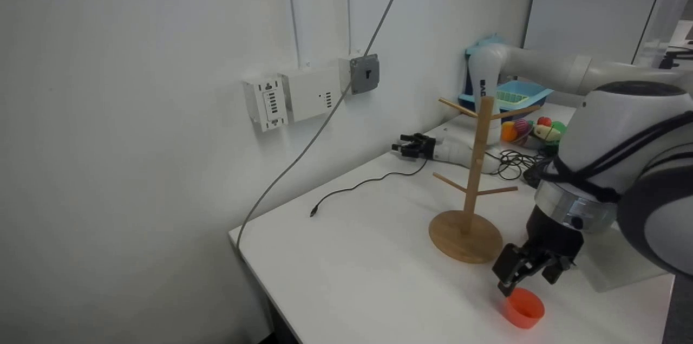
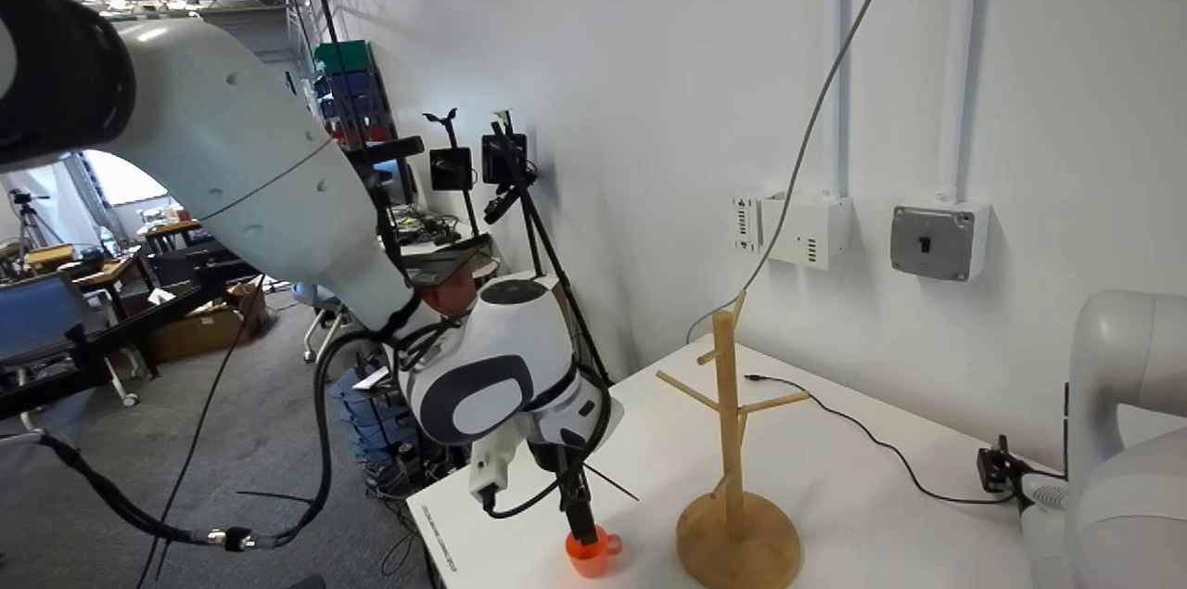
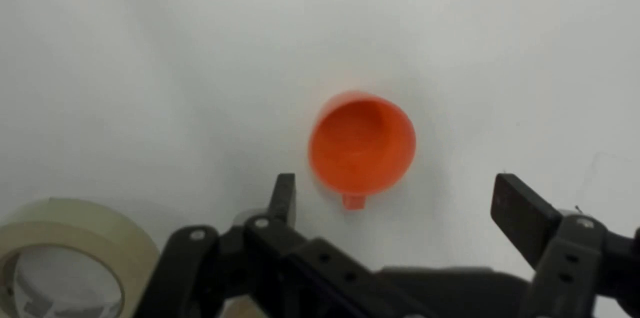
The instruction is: Take the cup off the stand and place it on the table
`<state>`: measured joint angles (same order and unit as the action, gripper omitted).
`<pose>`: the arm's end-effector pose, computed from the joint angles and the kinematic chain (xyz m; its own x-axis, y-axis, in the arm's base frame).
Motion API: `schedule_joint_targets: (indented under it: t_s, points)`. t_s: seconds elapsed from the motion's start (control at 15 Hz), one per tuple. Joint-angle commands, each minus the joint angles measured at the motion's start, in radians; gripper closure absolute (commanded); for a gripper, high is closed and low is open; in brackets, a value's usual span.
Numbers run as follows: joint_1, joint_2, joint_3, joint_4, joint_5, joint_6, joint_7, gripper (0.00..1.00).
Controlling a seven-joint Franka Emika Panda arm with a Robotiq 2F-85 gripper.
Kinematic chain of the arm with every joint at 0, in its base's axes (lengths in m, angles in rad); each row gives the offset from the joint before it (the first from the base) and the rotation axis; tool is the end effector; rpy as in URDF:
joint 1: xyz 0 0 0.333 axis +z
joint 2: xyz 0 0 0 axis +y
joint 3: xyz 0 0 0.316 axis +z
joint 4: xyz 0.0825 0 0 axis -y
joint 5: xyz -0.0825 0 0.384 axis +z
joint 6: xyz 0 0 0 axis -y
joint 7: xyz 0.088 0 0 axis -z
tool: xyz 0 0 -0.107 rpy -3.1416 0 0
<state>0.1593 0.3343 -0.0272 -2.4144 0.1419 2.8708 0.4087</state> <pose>0.5015 0.0581 0.1857 0.9120 -0.3997 0.0916 -0.3923 -0.9155 -0.0890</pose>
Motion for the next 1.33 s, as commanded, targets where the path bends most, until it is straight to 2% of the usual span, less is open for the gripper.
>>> schedule_joint_targets:
  t_s: [0.0, 0.33, 0.47, 0.67, 0.87, 1.0, 1.2, 1.27]
  points:
    - [0.127, -0.119, -0.115, -0.107, -0.158, 0.113, 0.101, 0.00]
    - [0.279, -0.214, -0.309, -0.142, -0.406, 0.195, 0.230, 0.00]
    - [0.316, -0.248, -0.384, -0.130, -0.516, 0.189, 0.274, 0.00]
    - [0.324, -0.302, -0.455, -0.105, -0.677, 0.162, 0.329, 0.00]
    - [0.304, -0.358, -0.484, -0.092, -0.801, 0.138, 0.388, 0.00]
    - [0.298, -0.403, -0.483, -0.097, -0.837, 0.120, 0.414, 0.00]
    - [0.294, -0.485, -0.472, -0.113, -0.826, 0.058, 0.403, 0.00]
    - [0.298, -0.399, -0.477, -0.088, -0.800, 0.117, 0.384, 0.00]
